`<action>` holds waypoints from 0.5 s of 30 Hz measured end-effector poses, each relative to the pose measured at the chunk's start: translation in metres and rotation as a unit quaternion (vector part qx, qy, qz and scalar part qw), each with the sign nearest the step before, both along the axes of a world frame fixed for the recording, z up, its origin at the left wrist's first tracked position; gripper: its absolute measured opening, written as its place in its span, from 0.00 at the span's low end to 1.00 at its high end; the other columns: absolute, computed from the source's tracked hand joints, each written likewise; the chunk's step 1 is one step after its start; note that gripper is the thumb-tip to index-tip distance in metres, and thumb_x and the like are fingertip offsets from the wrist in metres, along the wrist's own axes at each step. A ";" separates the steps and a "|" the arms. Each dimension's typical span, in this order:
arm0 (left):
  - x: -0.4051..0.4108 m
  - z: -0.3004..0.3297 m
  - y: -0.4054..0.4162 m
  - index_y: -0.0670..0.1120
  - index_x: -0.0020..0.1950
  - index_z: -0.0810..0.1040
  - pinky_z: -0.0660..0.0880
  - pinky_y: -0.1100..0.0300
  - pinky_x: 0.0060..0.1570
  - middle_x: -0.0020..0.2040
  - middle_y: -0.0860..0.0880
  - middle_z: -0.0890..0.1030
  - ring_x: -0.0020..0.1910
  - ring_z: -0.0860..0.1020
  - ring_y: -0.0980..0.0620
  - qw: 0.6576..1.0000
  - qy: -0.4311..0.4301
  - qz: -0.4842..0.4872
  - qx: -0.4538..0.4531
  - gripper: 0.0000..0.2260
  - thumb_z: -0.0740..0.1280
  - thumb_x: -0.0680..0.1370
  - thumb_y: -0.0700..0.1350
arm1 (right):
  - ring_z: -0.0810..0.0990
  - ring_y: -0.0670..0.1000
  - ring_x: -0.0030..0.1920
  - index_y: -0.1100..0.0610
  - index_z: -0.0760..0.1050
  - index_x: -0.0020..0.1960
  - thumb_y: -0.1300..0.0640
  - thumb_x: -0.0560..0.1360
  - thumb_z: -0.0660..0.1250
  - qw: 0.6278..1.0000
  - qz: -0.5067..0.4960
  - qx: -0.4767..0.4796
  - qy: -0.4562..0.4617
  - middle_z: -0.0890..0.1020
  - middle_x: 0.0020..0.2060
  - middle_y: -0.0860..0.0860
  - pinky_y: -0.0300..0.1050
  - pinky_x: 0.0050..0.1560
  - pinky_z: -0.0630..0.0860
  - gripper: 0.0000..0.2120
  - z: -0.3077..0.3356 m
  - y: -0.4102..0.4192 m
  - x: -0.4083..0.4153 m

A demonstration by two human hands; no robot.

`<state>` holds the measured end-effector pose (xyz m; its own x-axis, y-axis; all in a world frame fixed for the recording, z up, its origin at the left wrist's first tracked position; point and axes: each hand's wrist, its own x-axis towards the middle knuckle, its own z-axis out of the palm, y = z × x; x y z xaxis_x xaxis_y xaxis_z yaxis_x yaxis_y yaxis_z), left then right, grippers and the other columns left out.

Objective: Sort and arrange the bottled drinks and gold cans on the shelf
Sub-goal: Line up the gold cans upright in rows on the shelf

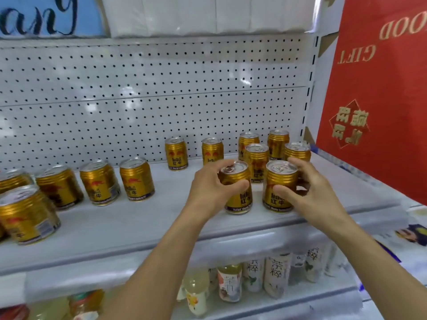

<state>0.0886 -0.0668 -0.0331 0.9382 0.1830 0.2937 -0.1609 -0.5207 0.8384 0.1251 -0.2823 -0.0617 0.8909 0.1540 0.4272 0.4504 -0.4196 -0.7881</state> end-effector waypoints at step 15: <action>-0.095 0.011 0.160 0.56 0.67 0.75 0.73 0.74 0.43 0.57 0.58 0.76 0.49 0.74 0.67 0.994 -0.032 0.075 0.073 0.25 0.76 0.71 0.49 | 0.76 0.41 0.57 0.40 0.66 0.64 0.45 0.66 0.75 0.994 0.105 0.012 0.001 0.77 0.56 0.42 0.39 0.54 0.74 0.30 0.015 0.166 -0.052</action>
<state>-0.0066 0.0929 -0.0218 0.8822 0.2715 0.3847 -0.1217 -0.6578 0.7433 0.0727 -0.1159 -0.0472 0.8406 0.3276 0.4314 0.5252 -0.2976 -0.7972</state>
